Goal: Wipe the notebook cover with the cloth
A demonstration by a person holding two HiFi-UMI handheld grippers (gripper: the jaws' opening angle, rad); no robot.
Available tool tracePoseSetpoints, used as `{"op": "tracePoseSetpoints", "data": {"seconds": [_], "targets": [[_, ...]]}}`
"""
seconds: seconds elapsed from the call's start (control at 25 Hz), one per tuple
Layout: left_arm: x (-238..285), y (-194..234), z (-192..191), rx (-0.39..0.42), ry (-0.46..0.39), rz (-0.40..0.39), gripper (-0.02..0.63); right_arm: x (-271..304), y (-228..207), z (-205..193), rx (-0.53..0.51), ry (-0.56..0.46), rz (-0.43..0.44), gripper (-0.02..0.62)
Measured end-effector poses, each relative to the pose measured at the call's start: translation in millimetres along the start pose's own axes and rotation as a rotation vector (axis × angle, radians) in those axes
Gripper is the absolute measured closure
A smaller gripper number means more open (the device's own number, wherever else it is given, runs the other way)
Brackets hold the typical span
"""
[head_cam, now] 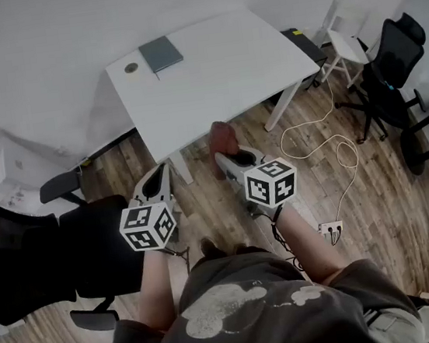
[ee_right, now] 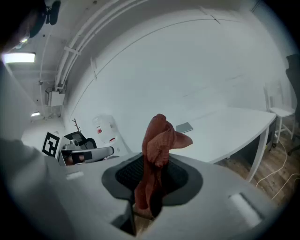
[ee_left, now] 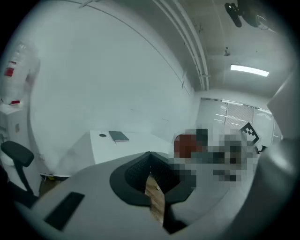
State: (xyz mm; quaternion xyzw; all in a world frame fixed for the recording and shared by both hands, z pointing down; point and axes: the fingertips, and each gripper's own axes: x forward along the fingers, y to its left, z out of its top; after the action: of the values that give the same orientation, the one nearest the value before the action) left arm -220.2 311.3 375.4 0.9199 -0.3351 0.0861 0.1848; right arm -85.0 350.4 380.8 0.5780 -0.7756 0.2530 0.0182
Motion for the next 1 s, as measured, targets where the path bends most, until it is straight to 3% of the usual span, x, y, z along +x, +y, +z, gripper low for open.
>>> {"op": "tracePoseSetpoints", "data": {"seconds": [1.0], "targets": [[-2,25,6,-0.014,-0.025,0.014,0.606,22,4,3,0.021,-0.006,0.012,0.488]]}}
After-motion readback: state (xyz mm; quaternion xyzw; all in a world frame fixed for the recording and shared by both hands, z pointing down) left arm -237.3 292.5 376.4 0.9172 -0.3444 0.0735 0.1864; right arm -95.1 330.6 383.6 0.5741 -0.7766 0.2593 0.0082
